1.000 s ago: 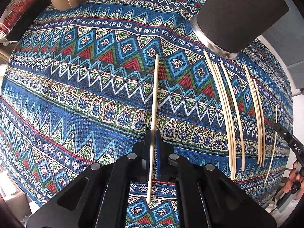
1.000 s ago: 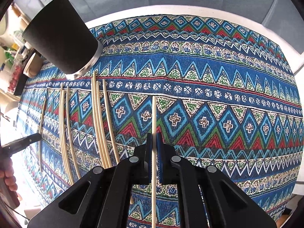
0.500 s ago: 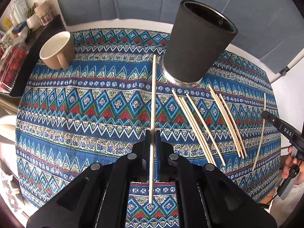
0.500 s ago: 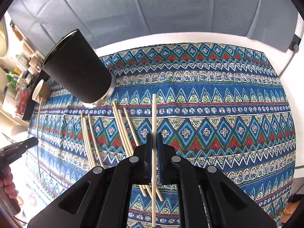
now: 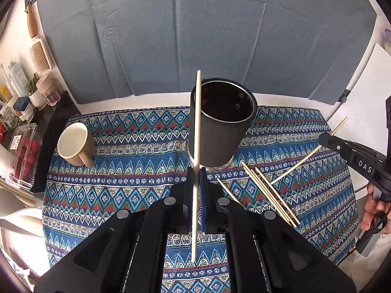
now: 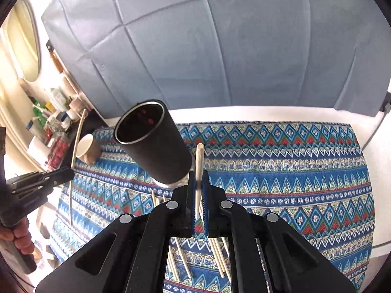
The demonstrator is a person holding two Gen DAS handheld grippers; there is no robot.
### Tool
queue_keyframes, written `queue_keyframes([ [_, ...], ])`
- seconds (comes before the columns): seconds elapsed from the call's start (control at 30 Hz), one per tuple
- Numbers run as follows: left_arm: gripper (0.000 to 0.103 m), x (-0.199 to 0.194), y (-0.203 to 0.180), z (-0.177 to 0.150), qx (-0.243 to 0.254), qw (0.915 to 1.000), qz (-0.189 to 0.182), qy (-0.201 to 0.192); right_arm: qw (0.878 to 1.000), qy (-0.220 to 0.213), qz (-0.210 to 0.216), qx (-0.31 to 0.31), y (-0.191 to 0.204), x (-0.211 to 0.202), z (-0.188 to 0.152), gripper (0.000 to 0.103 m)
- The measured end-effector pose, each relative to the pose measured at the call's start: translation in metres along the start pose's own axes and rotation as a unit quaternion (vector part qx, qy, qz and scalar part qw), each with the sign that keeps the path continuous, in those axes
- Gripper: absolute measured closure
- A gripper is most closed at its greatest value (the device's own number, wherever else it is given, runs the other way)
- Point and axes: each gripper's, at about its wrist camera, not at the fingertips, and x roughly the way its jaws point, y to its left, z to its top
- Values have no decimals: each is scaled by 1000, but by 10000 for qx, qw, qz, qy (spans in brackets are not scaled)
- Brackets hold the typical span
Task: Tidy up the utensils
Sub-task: 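Carry the chopstick over the black holder and open the right gripper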
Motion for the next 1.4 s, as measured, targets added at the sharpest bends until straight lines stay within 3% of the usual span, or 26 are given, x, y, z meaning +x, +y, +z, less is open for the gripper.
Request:
queue_keyframes([
  [0.37,99,-17,-19,45,240,9974,-326,-588,9962,-493,78,-709,48,-37,58,98],
  [0.47,99,-19,-23,55,259,9957,-516,-718,9948,-590,120,-816,59,-43,72,98],
  [0.67,98,-13,-15,71,123,9870,-1276,-967,9942,-737,155,-766,70,-41,91,98],
  [0.87,98,3,-1,90,-89,9805,-1615,-1118,9931,-815,170,-821,77,-40,104,98],
  [1.4,98,58,6,106,-190,9714,-1761,-1578,9959,-472,94,-765,89,13,110,98],
])
